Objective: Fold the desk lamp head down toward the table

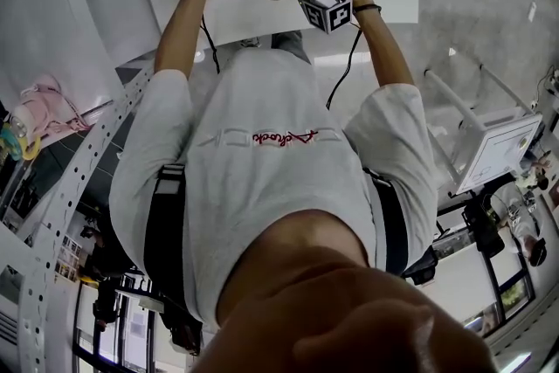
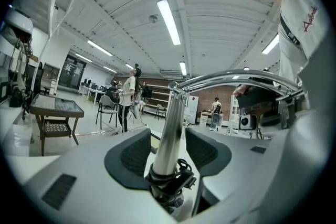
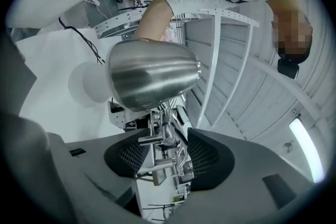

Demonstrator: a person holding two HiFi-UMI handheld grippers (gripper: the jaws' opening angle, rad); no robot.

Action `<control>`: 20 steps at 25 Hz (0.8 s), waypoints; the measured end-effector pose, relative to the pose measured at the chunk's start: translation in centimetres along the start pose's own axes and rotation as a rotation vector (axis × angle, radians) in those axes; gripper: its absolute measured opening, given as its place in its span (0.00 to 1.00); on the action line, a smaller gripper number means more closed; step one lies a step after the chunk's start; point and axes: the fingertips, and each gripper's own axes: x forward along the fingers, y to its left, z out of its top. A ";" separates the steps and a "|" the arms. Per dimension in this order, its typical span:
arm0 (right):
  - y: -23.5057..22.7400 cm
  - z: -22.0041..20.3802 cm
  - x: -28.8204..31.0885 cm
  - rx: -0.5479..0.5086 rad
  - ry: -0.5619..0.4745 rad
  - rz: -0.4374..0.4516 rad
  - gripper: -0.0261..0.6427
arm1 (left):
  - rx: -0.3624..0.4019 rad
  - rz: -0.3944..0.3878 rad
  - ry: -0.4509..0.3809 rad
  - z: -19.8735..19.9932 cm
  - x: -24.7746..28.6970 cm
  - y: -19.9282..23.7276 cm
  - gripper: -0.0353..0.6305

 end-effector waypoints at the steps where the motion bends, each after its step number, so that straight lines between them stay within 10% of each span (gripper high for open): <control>1: -0.1 -0.3 -0.2 -0.001 0.011 0.001 0.36 | -0.007 0.002 0.000 -0.2 -0.1 0.0 0.39; 14: 0.4 -3.7 -1.9 0.083 0.161 0.006 0.27 | -0.016 0.053 -0.007 -0.5 -2.6 0.5 0.38; 20: 0.3 -5.1 -2.6 0.150 0.255 -0.009 0.06 | 0.043 0.132 -0.005 -0.5 -5.2 1.0 0.09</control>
